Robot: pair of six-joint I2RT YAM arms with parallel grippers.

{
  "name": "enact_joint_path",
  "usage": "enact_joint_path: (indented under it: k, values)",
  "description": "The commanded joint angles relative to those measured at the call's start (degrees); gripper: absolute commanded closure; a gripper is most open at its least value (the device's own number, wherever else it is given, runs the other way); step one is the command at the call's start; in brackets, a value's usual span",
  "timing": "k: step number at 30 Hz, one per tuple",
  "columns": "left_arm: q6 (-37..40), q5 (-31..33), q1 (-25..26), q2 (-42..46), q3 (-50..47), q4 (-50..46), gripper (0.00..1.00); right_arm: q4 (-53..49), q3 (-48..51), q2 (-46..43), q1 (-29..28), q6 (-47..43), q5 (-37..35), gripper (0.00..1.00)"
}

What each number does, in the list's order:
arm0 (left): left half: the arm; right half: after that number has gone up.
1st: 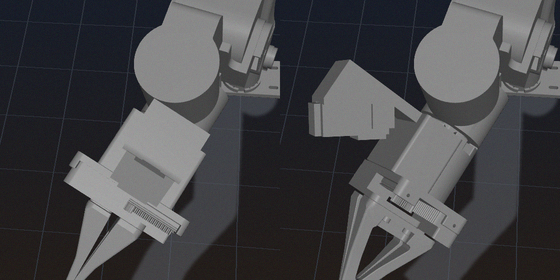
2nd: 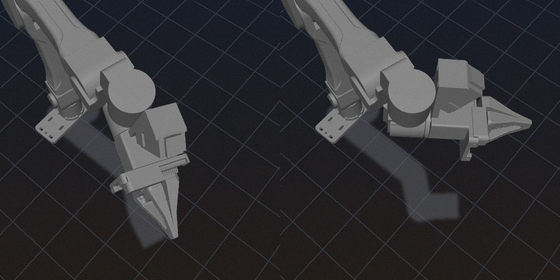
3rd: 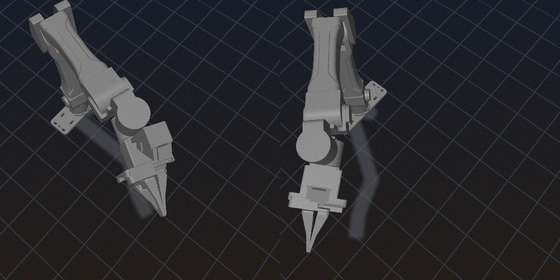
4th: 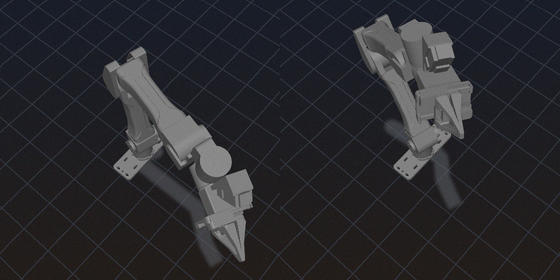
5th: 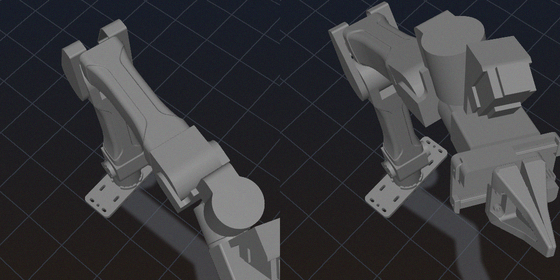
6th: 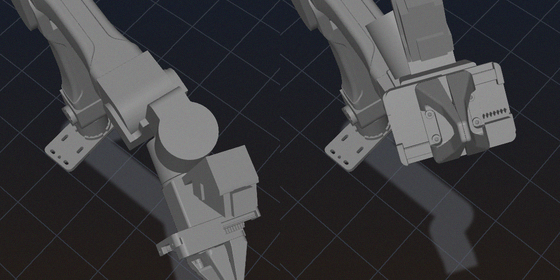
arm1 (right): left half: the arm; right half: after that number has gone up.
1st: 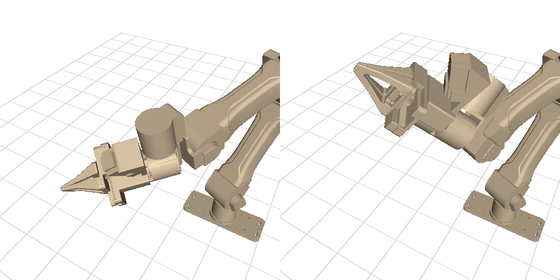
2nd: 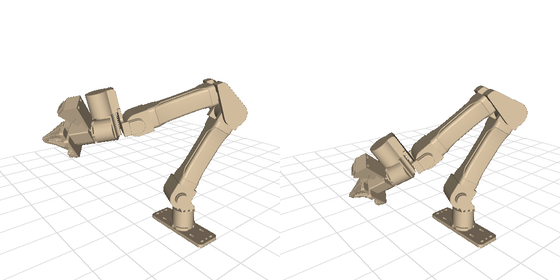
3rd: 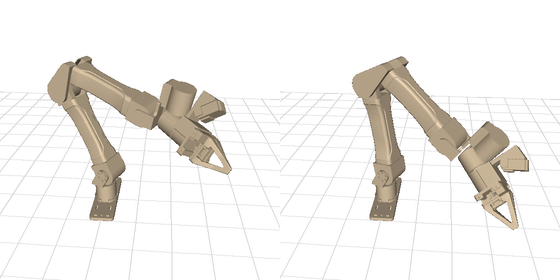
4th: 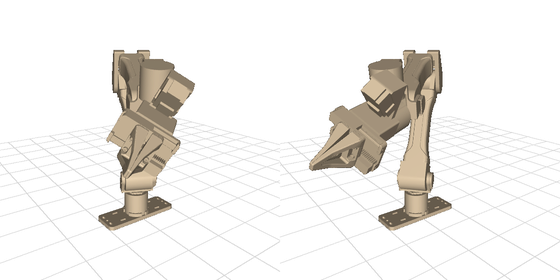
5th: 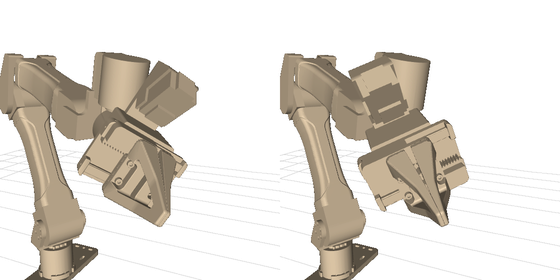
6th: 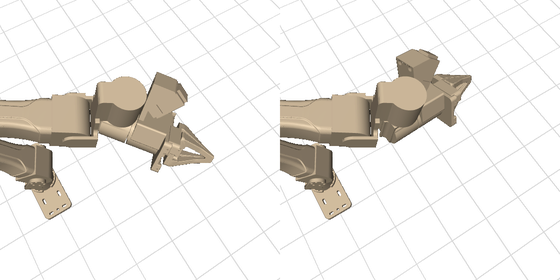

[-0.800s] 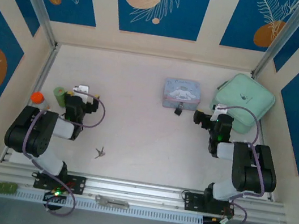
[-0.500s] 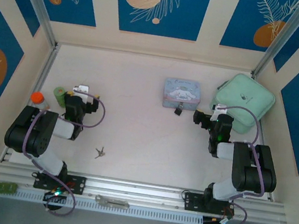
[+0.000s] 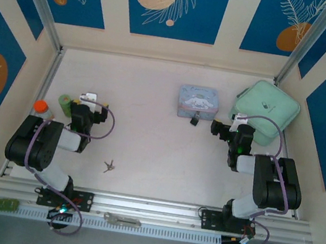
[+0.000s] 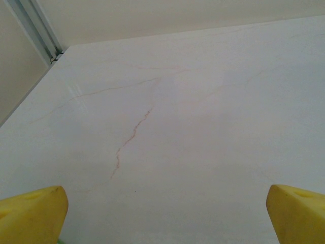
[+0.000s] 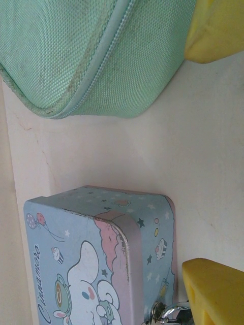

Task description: Unlock the padlock with the key

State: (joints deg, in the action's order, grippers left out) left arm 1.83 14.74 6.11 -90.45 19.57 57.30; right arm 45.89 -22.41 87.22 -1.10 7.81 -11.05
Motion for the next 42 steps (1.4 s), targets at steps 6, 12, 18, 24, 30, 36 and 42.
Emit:
enact_joint_path:
  k: [6,12,18,24,30,36,42]
  values:
    - [0.1,0.7,0.6,3.3,0.0,-1.4,0.0,2.5,0.3,-2.1,-2.2,-2.5,-3.6,0.01]
    - [2.6,11.5,6.5,15.8,3.7,-17.8,0.01,-10.6,-2.8,-12.6,-8.6,-6.1,-11.8,0.01]
    - [-18.2,11.1,7.8,27.6,11.5,-46.8,0.09,-28.3,-9.9,-18.5,-14.9,-1.0,-14.1,0.01]
    - [-33.9,2.0,8.5,36.9,11.9,-67.7,0.14,-41.7,-14.9,-18.1,-20.5,5.9,-8.4,0.01]
    - [-47.3,-3.7,9.8,44.1,10.6,-86.4,0.19,-51.5,-20.2,-14.0,-28.6,11.5,-4.4,0.04]
    - [-61.6,-11.7,13.8,48.5,7.1,-99.2,0.3,-53.8,-24.0,-9.1,-36.8,13.1,-8.4,0.04]
    - [-73.7,-11.5,23.3,51.8,2.5,-99.3,0.38,-55.9,-28.4,-3.9,-40.1,11.7,-9.9,0.05]
